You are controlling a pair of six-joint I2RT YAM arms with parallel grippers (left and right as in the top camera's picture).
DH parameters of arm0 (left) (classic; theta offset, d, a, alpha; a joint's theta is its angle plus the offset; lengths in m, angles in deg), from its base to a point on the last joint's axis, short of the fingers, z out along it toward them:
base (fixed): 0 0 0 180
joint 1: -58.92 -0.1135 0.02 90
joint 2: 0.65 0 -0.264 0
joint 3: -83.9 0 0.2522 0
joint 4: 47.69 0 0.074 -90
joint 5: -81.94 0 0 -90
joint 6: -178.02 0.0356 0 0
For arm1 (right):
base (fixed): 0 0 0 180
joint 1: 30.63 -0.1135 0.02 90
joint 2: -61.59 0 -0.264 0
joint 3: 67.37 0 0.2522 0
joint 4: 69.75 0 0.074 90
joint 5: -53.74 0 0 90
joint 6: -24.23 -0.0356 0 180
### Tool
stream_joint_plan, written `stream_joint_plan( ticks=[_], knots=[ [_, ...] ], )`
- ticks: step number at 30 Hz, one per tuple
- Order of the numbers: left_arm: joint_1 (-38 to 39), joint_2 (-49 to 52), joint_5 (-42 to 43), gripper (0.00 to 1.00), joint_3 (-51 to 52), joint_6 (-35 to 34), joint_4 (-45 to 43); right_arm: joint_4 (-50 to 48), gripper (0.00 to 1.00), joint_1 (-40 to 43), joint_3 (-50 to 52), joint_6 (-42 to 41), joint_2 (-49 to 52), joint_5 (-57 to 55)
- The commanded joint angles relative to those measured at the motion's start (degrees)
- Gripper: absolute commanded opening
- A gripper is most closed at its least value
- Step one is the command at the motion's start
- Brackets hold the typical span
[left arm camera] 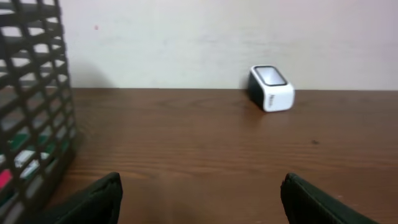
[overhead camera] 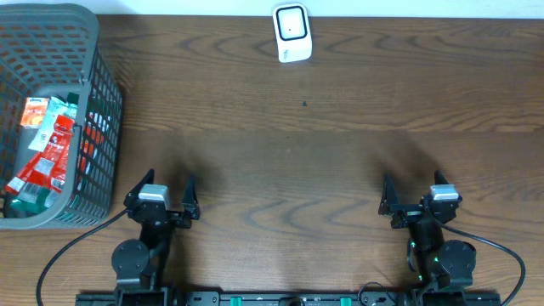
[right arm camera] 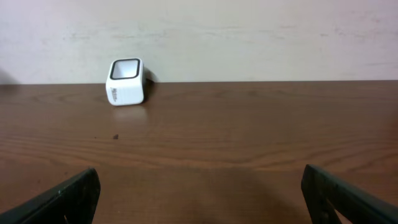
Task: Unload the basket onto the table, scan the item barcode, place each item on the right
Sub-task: 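Reach the left gripper into the grey basket and grasp a red HACKS bag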
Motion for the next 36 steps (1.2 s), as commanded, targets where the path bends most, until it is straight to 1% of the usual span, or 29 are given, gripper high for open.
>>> stream_joint_plan(
  ticks=[1,4,5,6,10,12,13,15,16,17,20,23,27,29,31,32,36],
  knots=[
    [-0.2,0.0,4.3,0.82,-1.6,-3.7,1.6,0.2,0.99,1.0,0.1,0.5,0.1,0.2],
    [-0.2,0.0,6.4,0.82,-5.8,-5.9,7.3,0.2,0.99,0.9,0.1,0.5,0.1,0.2],
    [-0.2,0.0,7.0,0.83,-8.2,-6.8,10.4,0.2,0.99,0.9,0.1,0.5,0.1,0.2],
    [-0.2,0.4,8.2,0.83,-12.5,-8.3,15.5,0.2,0.99,0.9,0.1,0.5,0.1,0.2],
    [-0.2,3.0,10.3,0.82,-20.5,-8.4,23.3,0.2,0.99,0.9,0.1,0.5,0.1,0.2],
    [-0.2,6.7,10.4,0.82,-27.4,-8.4,29.4,0.2,0.99,0.9,0.1,0.5,0.1,0.2],
    [-0.2,8.0,10.5,0.82,-29.5,-8.4,31.1,0.2,0.99,0.9,0.1,0.5,0.1,0.2],
    [-0.2,14.0,10.7,0.83,-37.6,-8.4,37.7,0.2,0.99,0.9,0.1,0.5,0.1,0.2],
    [-0.2,15.7,10.7,0.82,-39.8,-8.4,39.3,0.2,0.99,1.0,0.1,0.5,0.1,0.2],
    [-0.2,19.5,10.7,0.82,-44.4,-8.4,42.9,0.2,0.99,0.9,0.1,0.5,0.1,0.2],
    [-0.2,27.0,10.7,0.82,-53.7,-8.4,50.2,0.2,0.99,0.9,0.1,0.5,0.1,0.2],
    [-0.2,37.0,10.6,0.82,-67.1,-8.3,59.8,0.2,0.99,0.9,0.1,0.5,0.1,0.2],
    [-0.2,49.2,10.6,0.83,-84.1,-4.9,70.3,0.2,0.99,0.9,0.1,0.5,0.1,0.2],
    [-0.2,53.2,10.6,0.83,-89.6,-3.8,72.9,0.2,0.99,0.9,0.1,0.5,0.1,0.2],
    [-0.2,58.9,10.5,0.83,-97.2,-2.1,75.4,0.2,0.99,0.9,0.1,0.5,0.1,0.2],
    [-0.2,61.7,9.7,0.83,-100.9,-2.1,76.2,0.2,0.99,0.9,0.1,0.5,0.1,0.2],
    [-0.2,69.7,5.5,0.83,-109.9,-2.1,79.1,0.2,0.99,0.9,0.1,0.5,0.1,0.2]
  ],
)
